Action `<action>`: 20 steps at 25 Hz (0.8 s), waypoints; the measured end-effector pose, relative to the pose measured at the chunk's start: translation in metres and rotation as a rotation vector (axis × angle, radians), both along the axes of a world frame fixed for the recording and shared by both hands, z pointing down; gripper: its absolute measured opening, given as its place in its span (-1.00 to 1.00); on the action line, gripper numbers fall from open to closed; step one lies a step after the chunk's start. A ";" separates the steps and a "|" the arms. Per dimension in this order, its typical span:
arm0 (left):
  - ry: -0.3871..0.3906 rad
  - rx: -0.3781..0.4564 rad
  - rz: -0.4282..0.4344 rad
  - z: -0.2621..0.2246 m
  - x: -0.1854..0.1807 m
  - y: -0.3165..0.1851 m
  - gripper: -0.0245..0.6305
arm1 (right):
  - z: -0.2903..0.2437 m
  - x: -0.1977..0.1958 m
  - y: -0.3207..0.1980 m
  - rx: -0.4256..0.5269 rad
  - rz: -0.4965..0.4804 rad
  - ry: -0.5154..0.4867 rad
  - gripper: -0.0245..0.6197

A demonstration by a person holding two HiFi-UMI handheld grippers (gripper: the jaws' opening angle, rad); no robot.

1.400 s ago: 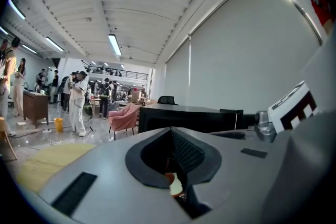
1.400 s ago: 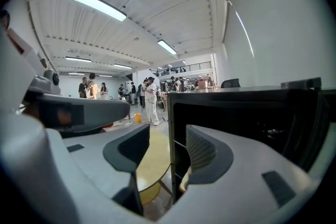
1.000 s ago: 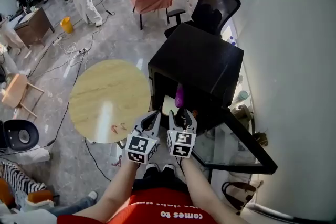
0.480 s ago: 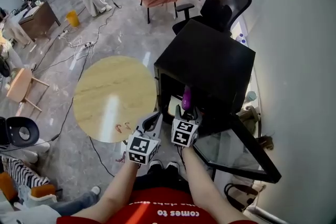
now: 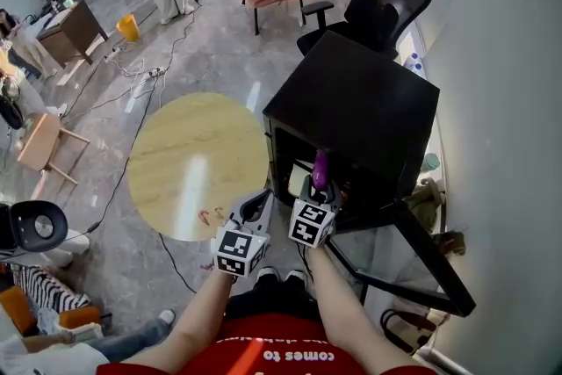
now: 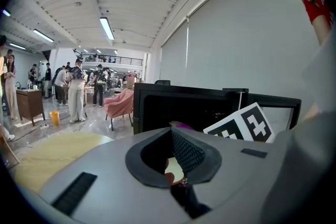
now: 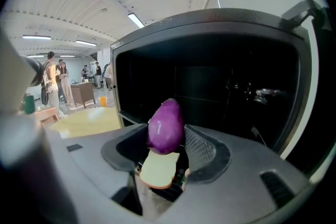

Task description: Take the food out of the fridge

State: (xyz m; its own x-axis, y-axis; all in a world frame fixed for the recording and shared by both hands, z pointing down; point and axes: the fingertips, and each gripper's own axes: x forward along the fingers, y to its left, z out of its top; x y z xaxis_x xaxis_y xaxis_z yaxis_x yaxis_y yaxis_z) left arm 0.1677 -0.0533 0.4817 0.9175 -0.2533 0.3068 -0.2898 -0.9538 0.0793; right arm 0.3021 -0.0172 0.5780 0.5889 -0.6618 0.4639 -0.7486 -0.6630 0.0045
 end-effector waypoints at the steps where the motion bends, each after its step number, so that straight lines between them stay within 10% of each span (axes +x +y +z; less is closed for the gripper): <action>1: 0.001 -0.001 0.002 0.000 0.001 0.000 -0.92 | 0.002 0.001 -0.001 0.017 -0.004 -0.019 -0.23; 20: 0.015 0.024 0.021 -0.013 0.004 0.006 -0.92 | -0.023 -0.023 0.043 0.125 -0.067 -0.046 -0.25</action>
